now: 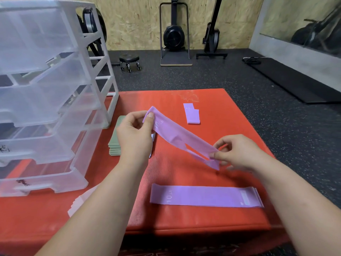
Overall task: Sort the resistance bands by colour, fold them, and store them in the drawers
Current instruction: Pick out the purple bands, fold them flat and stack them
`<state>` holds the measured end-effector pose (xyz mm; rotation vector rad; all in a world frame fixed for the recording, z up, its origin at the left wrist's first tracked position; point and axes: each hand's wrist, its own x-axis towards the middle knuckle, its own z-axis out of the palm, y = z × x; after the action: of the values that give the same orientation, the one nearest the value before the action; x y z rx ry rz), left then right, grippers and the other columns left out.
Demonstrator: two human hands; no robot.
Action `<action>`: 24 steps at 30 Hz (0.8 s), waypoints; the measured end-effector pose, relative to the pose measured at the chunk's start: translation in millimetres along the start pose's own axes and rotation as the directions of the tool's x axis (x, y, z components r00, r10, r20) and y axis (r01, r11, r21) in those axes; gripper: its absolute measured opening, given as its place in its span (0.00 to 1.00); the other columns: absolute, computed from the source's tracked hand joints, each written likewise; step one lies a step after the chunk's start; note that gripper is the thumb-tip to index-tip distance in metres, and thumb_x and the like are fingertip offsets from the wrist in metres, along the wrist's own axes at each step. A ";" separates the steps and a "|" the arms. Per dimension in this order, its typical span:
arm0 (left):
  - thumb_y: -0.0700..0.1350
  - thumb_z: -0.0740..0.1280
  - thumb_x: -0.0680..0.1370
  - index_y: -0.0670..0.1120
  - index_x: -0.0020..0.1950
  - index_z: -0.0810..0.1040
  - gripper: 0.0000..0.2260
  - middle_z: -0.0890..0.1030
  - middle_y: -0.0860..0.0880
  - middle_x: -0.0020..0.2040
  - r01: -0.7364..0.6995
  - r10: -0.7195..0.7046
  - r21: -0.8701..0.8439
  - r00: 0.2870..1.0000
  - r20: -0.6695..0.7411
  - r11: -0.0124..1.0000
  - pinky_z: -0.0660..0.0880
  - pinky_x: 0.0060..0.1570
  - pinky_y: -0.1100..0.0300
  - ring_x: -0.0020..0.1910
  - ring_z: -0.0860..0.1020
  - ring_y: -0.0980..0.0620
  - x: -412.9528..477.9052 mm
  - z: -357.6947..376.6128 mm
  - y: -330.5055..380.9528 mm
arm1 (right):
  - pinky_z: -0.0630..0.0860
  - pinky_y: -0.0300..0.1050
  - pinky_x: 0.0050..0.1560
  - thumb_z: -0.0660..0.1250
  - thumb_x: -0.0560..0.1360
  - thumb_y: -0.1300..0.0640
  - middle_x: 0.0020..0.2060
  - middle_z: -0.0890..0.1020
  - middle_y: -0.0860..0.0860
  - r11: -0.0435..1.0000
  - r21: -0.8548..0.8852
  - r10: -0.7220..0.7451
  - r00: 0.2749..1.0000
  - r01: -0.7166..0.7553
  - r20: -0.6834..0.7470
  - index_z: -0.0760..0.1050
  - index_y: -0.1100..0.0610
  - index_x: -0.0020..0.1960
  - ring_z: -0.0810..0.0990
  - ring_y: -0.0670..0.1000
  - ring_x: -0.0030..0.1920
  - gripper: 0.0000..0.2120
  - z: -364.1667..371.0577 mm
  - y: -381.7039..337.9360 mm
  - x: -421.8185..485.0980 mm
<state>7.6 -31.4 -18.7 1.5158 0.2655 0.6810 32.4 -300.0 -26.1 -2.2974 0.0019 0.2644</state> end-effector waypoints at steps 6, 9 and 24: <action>0.45 0.73 0.81 0.47 0.52 0.85 0.03 0.87 0.47 0.46 0.043 -0.041 0.044 0.998 -0.054 0.998 0.85 0.52 0.44 0.44 0.86 0.47 2.7 -2.4 -7.4 | 0.83 0.61 0.60 0.74 0.77 0.63 0.46 0.89 0.57 0.924 0.381 -0.049 0.974 -0.041 0.223 0.84 0.60 0.55 0.86 0.53 0.45 0.07 -14.5 -4.6 -14.5; 0.43 0.72 0.82 0.41 0.54 0.85 0.05 0.86 0.49 0.44 0.089 -0.087 0.030 0.994 -0.062 0.996 0.85 0.50 0.48 0.37 0.83 0.57 4.5 -5.7 -10.9 | 0.82 0.58 0.62 0.72 0.79 0.63 0.54 0.87 0.61 0.842 0.538 -0.144 0.943 -0.043 0.300 0.82 0.62 0.61 0.85 0.55 0.53 0.12 -26.2 -3.2 -19.8; 0.45 0.73 0.82 0.44 0.55 0.84 0.05 0.84 0.52 0.41 0.195 -0.196 -0.074 0.981 0.001 0.978 0.81 0.45 0.54 0.38 0.82 0.56 -4.3 9.5 -14.3 | 0.85 0.48 0.41 0.66 0.83 0.49 0.34 0.73 0.53 0.739 0.672 -0.105 0.994 0.051 0.039 0.81 0.61 0.55 0.71 0.48 0.31 0.14 -16.0 7.5 -11.2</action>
<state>13.0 -40.4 -33.0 1.3965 0.3847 0.5331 23.9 -317.8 -19.0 -1.5524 -0.0333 0.2540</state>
